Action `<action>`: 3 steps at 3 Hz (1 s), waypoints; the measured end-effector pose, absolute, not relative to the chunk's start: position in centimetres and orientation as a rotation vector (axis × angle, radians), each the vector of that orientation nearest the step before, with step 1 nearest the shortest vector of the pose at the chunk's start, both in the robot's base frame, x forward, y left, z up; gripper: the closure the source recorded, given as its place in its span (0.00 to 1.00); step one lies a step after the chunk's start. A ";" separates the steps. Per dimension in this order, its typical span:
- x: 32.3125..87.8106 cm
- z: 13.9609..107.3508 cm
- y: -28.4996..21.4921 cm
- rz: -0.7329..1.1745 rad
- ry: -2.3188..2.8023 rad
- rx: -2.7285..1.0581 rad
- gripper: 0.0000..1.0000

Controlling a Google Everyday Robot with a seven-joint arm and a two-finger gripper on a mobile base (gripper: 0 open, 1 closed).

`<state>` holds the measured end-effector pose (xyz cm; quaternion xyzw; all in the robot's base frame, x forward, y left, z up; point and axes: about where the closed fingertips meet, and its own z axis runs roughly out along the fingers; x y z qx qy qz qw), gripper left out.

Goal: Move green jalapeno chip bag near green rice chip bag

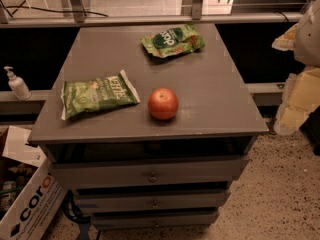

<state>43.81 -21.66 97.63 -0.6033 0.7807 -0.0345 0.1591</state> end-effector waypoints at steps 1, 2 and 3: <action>43.8 97.7 -21.6 -0.099 2.230 -1.723 0.00; 43.9 97.4 -20.6 -0.010 2.207 -1.699 0.00; 44.4 97.0 -16.9 0.188 2.131 -1.641 0.00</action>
Offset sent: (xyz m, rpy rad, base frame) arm 0.0037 0.0417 -0.0135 0.2984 0.0668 0.0331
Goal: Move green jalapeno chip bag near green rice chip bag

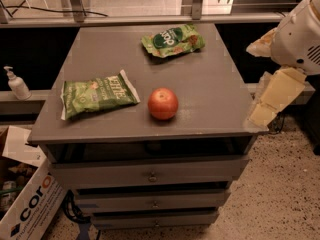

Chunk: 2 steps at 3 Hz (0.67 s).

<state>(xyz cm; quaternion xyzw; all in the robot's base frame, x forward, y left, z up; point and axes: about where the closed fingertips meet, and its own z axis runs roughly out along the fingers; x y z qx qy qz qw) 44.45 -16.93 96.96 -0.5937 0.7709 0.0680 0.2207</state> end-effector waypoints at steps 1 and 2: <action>45.4 97.3 -12.7 0.336 2.028 -1.593 0.00; 46.4 98.4 -7.9 0.392 1.904 -1.558 0.00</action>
Offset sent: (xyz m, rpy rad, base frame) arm 0.0297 0.1440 0.0196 0.3734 -0.1336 0.1268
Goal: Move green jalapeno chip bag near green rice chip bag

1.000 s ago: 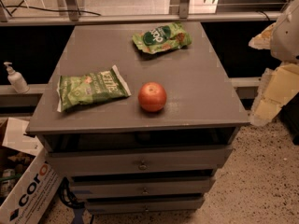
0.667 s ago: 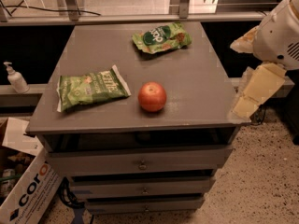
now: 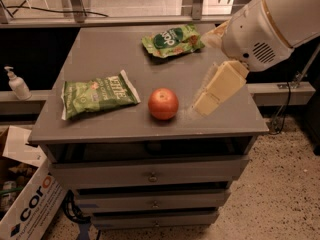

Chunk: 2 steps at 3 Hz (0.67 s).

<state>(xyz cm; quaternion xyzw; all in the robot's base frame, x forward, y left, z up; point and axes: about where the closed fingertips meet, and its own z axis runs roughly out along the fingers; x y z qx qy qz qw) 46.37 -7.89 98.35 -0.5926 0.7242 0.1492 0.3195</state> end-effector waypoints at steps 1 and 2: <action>46.3 98.4 -7.9 0.392 1.904 -1.559 0.00; 46.9 98.3 -7.3 0.367 1.867 -1.536 0.00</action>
Offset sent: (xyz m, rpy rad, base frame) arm 0.0179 0.0140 -0.0055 0.0536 -0.1176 -0.0245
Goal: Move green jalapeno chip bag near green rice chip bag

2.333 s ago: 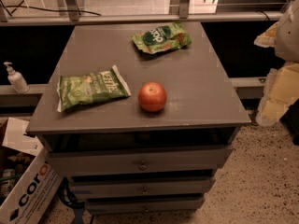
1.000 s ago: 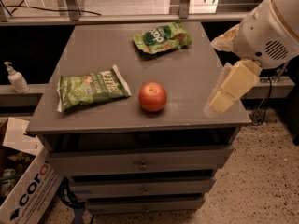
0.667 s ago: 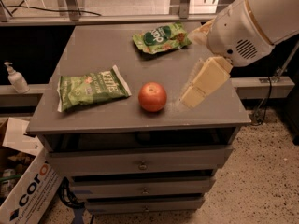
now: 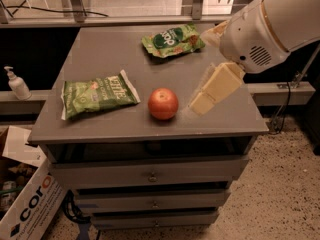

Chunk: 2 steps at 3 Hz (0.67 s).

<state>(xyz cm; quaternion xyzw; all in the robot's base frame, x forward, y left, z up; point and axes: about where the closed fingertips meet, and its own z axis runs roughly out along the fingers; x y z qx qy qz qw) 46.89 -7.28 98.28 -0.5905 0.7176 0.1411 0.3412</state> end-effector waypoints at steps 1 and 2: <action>49.4 96.8 -5.5 0.340 1.836 -1.490 0.00; 52.4 95.0 -3.2 0.305 1.818 -1.453 0.00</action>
Offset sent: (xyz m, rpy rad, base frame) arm 0.0948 0.0657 -0.0577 0.0484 -0.1307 -0.0902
